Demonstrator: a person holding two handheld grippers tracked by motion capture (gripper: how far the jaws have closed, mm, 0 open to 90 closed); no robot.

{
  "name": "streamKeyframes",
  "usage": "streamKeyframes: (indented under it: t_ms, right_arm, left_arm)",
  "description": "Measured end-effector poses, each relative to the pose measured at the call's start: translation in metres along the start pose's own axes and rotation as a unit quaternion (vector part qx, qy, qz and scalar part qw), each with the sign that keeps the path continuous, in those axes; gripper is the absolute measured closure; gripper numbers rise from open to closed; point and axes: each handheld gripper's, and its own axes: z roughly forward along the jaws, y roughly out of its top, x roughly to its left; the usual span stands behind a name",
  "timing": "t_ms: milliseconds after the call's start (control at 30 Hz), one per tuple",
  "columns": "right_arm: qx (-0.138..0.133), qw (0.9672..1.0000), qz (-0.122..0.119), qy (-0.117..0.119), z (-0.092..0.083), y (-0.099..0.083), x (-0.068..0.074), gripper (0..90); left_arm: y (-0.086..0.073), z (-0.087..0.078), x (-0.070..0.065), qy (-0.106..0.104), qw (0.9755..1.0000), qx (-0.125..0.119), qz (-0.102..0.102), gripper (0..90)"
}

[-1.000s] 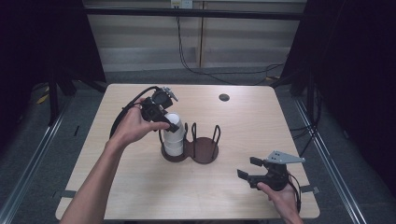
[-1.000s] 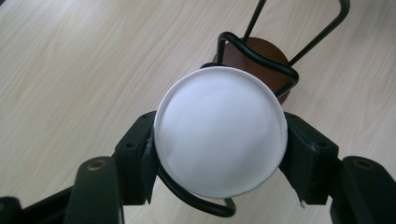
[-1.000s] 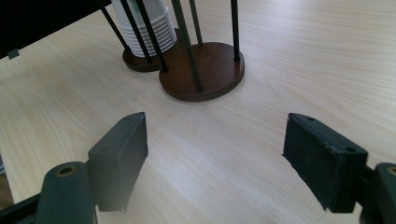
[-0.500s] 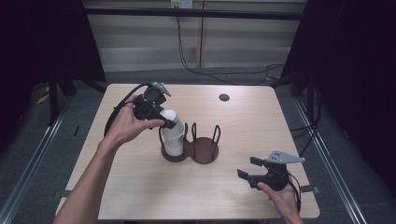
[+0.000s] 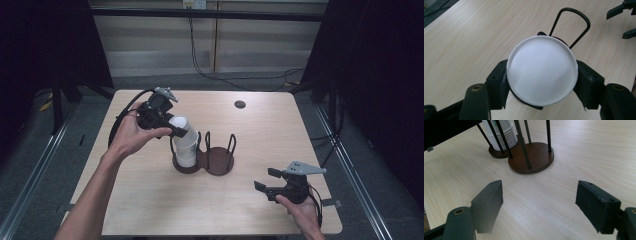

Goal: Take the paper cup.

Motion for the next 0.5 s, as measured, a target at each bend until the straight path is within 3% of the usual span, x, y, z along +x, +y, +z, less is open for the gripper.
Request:
streamKeyframes:
  t_ms: [300,367,500]
  right_arm:
    - [0.000,1.0000,-0.001,0.000,0.000,0.000,0.000,21.6]
    - [0.000,1.0000,-0.002,0.000,0.000,0.000,0.000,21.6]
    - [0.000,1.0000,-0.002,0.000,0.000,0.000,0.000,21.6]
  left_arm:
    - [-0.005,-0.006,0.002,0.002,0.9997,-0.021,0.010,36.7]
    - [-0.007,-0.009,0.002,0.002,0.9990,-0.045,-0.004,36.7]
    - [-0.010,-0.013,0.002,0.007,0.9985,-0.055,-0.004,36.7]
